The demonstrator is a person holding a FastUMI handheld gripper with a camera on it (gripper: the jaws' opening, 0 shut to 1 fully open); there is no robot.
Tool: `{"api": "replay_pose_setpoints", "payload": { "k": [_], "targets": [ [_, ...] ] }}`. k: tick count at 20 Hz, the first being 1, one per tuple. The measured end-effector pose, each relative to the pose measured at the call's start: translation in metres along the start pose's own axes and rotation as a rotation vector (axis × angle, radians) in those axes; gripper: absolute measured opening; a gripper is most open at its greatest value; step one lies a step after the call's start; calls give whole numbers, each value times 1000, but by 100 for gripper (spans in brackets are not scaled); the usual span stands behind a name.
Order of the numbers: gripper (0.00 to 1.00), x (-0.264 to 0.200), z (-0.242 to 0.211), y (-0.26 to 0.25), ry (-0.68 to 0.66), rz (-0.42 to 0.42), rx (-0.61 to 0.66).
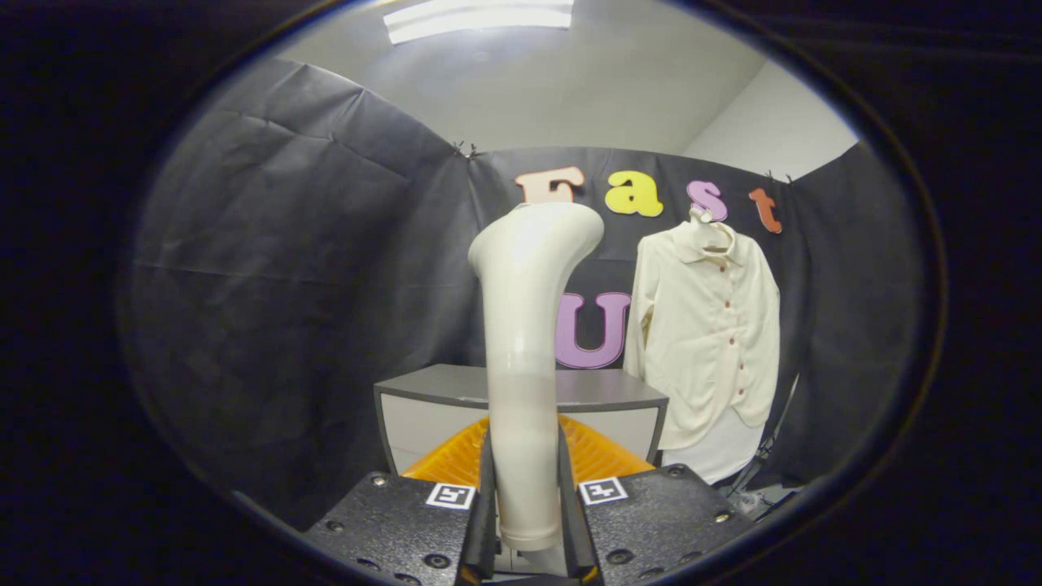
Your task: Iron the clothes twice with a garment steamer, once on the left side and once on the right side.
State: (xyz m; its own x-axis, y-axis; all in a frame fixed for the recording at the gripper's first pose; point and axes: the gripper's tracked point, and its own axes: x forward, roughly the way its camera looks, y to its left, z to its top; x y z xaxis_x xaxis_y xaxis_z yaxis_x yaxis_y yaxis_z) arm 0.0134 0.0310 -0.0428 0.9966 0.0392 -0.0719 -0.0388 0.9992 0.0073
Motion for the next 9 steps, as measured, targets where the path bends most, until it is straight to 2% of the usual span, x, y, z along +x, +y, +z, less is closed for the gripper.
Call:
{"api": "replay_pose_setpoints", "payload": {
  "k": [9],
  "targets": [
    [32,-11,1,-10,-5,-14,1]
  ]
}}
